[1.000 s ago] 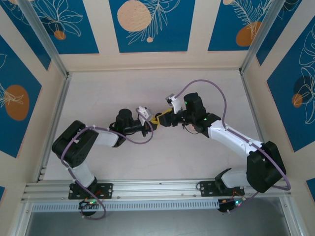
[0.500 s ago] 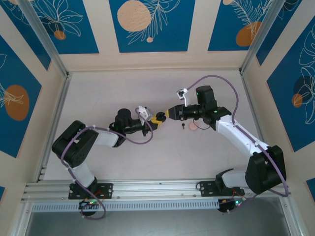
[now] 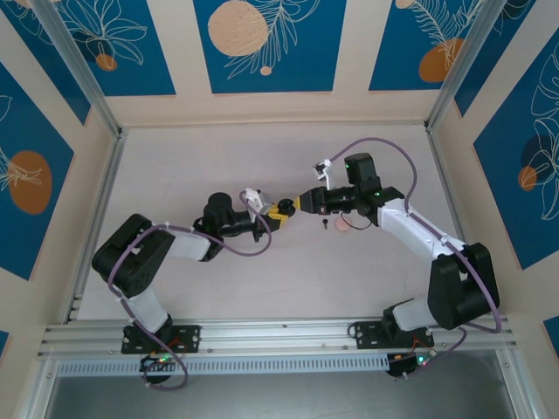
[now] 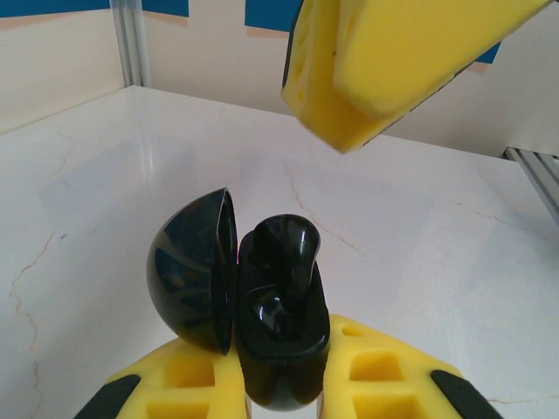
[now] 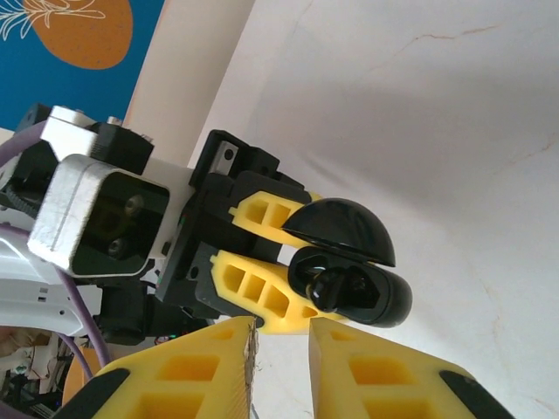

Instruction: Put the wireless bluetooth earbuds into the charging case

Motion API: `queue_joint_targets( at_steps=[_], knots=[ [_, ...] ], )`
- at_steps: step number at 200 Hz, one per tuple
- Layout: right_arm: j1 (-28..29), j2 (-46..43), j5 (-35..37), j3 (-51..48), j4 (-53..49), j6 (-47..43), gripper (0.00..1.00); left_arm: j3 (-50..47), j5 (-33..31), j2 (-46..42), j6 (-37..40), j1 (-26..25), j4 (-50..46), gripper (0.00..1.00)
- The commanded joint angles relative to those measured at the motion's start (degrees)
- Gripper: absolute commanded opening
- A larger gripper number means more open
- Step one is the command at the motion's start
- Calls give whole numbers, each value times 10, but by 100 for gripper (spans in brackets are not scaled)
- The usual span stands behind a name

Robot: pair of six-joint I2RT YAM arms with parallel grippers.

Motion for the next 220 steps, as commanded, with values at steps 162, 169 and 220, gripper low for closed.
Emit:
queue_joint_targets(
  at_steps=[162, 169, 220],
  knots=[
    [29, 50, -23, 20, 16, 9, 18, -7, 19, -3, -12, 4, 38, 12],
    [30, 51, -23, 21, 17, 9, 17, -8, 19, -3, -12, 4, 37, 12],
    [38, 55, -25, 25, 14, 8, 15, -9, 18, -4, -12, 4, 37, 12]
  ],
)
